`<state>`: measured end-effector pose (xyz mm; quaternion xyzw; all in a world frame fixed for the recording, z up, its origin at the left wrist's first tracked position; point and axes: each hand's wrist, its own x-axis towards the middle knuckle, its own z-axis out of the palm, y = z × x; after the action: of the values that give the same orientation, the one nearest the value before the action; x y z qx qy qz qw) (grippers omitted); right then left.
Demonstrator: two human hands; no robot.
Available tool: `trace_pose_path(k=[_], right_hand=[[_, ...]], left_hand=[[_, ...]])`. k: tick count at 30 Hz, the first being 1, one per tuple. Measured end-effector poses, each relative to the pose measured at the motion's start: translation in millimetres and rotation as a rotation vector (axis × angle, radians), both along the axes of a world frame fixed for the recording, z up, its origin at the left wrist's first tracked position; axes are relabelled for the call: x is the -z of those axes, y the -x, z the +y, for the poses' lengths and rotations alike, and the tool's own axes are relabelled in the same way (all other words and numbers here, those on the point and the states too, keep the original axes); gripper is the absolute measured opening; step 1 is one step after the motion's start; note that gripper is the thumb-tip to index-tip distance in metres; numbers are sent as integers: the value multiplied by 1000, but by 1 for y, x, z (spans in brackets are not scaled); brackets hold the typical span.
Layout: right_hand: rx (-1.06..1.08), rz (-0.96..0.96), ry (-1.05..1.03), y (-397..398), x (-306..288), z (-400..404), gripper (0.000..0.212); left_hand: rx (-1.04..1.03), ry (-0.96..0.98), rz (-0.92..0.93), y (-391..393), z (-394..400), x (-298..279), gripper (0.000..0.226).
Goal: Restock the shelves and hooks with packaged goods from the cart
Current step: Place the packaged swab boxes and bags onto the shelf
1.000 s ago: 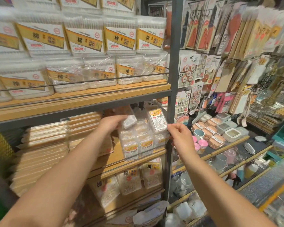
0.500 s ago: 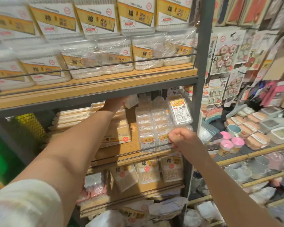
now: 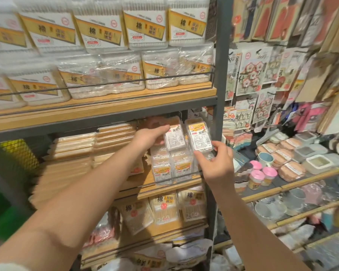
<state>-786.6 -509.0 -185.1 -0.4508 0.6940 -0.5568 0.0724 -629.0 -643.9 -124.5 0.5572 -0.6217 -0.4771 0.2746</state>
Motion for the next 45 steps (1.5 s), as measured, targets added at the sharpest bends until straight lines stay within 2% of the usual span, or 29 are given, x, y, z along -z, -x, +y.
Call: trace_pose_path(k=[4,7,10,13,17,21,25,28,30,32,35,39,45], right_hand=[[17,10,-74,0,2,1,64],[28,10,-212,2,-10,-1,71],[38,23,-268,2,-21,-2,71],[52,43,-286,3,-24,-4,67],[70,48,-336,5,-24,-4,62],[92,53,-353,3,-24,-3,60],[101,17,-307,-1,-25,7,65],[154,-57,-272,0,-20,31,66],[222,-113,-260,6,-11,55,62],[293,-177,-241,16,-2,87,58],[379,-226,-245,36,10,142,57],[471,-328,-233,58,30,221,40],[613,-481,-320,69,73,358,28]], left_hand=[[35,-19,36,6,-1,3,24],[27,-47,59,12,-11,6,17],[43,-47,-37,22,-18,2,34],[68,39,-178,32,-19,-3,59],[98,54,-301,36,-9,-5,53],[45,58,-323,29,2,-4,73],[26,230,-104,16,19,-3,53],[149,413,45,15,50,1,35],[242,449,133,23,77,5,24],[340,460,171,39,106,14,22],[499,381,204,70,152,28,21],[722,255,304,112,218,54,24],[1041,-94,218,168,332,109,20]])
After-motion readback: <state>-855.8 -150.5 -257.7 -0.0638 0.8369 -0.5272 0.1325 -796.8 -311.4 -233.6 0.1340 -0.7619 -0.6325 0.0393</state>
